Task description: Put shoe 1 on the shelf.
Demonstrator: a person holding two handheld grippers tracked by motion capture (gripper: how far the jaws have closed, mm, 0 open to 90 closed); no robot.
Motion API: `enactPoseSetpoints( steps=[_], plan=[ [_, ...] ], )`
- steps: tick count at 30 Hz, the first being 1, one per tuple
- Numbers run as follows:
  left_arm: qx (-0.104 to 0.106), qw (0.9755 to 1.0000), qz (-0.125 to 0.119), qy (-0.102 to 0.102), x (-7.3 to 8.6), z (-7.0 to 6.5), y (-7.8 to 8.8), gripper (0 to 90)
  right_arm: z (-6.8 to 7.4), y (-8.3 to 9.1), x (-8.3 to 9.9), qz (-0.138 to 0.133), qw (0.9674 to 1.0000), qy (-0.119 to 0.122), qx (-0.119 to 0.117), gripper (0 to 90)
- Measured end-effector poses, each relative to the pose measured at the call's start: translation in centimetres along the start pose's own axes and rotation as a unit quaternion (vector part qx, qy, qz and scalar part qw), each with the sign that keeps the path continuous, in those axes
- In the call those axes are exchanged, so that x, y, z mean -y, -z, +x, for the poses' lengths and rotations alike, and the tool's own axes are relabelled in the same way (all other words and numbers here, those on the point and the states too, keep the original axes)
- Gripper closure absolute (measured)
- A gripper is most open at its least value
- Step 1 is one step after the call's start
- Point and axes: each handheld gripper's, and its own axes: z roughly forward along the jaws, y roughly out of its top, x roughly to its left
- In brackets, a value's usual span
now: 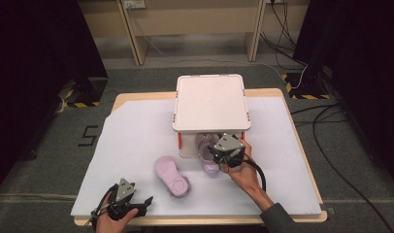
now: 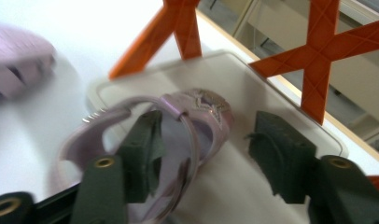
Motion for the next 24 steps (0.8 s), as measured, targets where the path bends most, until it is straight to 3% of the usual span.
enactPoseSetpoints(
  steps=[1, 6, 7, 11, 13, 17, 18, 19, 21, 24],
  plan=[
    [0.0, 1.0, 0.0, 0.0, 0.0, 0.0, 0.0, 17.1, 0.0, 0.0, 0.0, 0.0, 1.0, 0.0, 0.0, 42.1],
    [0.0, 1.0, 0.0, -0.001, 0.0, 0.0, 0.0, 17.1, -0.1, 2.7, 1.0, -0.025, 0.997, -0.05, -0.054, 37.2],
    [0.0, 1.0, 0.0, -0.001, 0.0, 0.0, 0.0, 17.1, 0.0, 3.7, 1.6, -0.023, 0.9959, -0.057, -0.066, 34.7],
    [-0.001, 1.0, 0.001, 0.0, 0.0, -0.1, 0.0, 17.1, 0.3, 4.4, 3.2, -0.012, 0.9938, -0.074, -0.082, 32.0],
    [0.0, 1.0, 0.0, -0.001, -0.1, -0.1, 0.0, 17.1, 0.4, 4.4, 3.5, -0.007, 0.9937, -0.075, -0.083, 32.0],
    [0.0, 1.0, -0.001, -0.002, -0.1, 0.0, 0.1, 17.1, 1.5, 3.1, 4.9, 0.037, 0.9925, -0.083, -0.082, 32.8],
    [0.0, 1.0, -0.001, -0.002, -0.1, 0.0, 0.1, 17.1, 1.5, 3.1, 4.9, 0.037, 0.9925, -0.083, -0.082, 32.8],
    [0.0, 1.0, -0.001, -0.002, -0.1, 0.0, 0.1, 17.1, 2.0, 2.5, 5.3, 0.048, 0.9924, -0.074, -0.087, 40.0],
    [0.001, 1.0, -0.002, -0.001, 0.0, -0.1, 0.0, 17.0, 2.3, 2.1, 5.5, 0.057, 0.9923, -0.067, -0.087, 44.8],
    [0.001, 1.0, 0.0, -0.002, -0.1, -0.1, 0.0, 17.1, 2.6, 1.5, 5.6, 0.063, 0.9914, -0.065, -0.095, 45.6]
  ],
)
